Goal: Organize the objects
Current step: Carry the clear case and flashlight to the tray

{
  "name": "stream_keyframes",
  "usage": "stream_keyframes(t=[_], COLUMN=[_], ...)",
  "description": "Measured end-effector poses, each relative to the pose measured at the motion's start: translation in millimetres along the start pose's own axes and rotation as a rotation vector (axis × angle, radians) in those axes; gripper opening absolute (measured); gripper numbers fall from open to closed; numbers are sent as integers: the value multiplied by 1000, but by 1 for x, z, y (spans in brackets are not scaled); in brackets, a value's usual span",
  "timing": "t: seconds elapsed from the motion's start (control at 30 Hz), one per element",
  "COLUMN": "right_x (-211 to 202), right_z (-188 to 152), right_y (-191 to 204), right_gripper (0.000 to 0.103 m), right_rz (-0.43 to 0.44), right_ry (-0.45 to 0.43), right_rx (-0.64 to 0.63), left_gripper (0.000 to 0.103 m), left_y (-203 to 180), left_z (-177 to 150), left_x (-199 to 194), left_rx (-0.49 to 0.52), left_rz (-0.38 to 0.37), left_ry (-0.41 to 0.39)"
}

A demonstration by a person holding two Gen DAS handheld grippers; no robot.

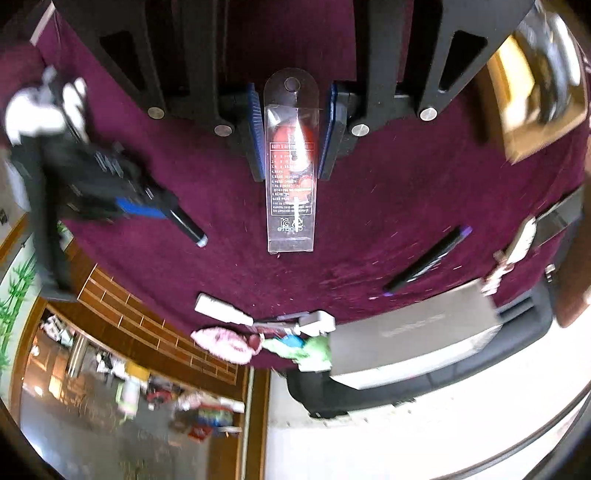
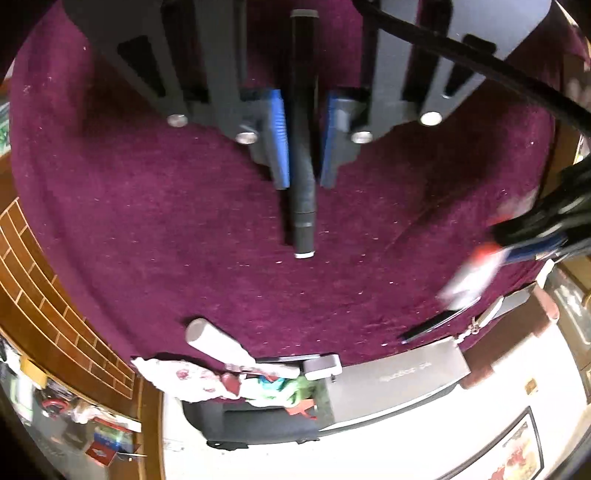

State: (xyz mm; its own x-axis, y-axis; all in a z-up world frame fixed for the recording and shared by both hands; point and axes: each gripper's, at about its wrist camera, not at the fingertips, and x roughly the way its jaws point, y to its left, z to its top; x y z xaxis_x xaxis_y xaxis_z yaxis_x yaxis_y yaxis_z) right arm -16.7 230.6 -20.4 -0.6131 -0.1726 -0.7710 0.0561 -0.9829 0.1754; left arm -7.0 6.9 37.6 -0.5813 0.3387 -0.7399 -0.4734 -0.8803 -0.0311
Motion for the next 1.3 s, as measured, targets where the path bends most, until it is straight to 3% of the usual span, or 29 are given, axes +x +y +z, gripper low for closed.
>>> stream_keyframes(t=[0.1,0.17,0.27,0.6,0.9,1.1,1.3], right_x=[0,-2,-13,-64,-60,-44,-18], right_z=[1,0,-6,-29,-51,-54,-39], right_y=[-2,-3,7,107,226,282,320], right_gripper=[12,12,12,13,13,13,13], right_rz=[8,111,200,453,639,655,605], right_ry=[-6,14,28,56,171,209,222], right_rx=[21,71,116,34,-88,-154,-198], left_gripper=[23,23,23,23,23,23,23], left_y=[11,20,38,107,144,164,171], left_z=[-30,-45,-74,-159,-197,-204,-197], left_x=[-48,-68,-102,-182,-184,-167,-153], left_rx=[-50,-83,-156,-383,-473,-511,-520], left_rz=[20,31,40,114,178,182,195], left_ry=[-54,-82,-125,-225,-207,-176,-152])
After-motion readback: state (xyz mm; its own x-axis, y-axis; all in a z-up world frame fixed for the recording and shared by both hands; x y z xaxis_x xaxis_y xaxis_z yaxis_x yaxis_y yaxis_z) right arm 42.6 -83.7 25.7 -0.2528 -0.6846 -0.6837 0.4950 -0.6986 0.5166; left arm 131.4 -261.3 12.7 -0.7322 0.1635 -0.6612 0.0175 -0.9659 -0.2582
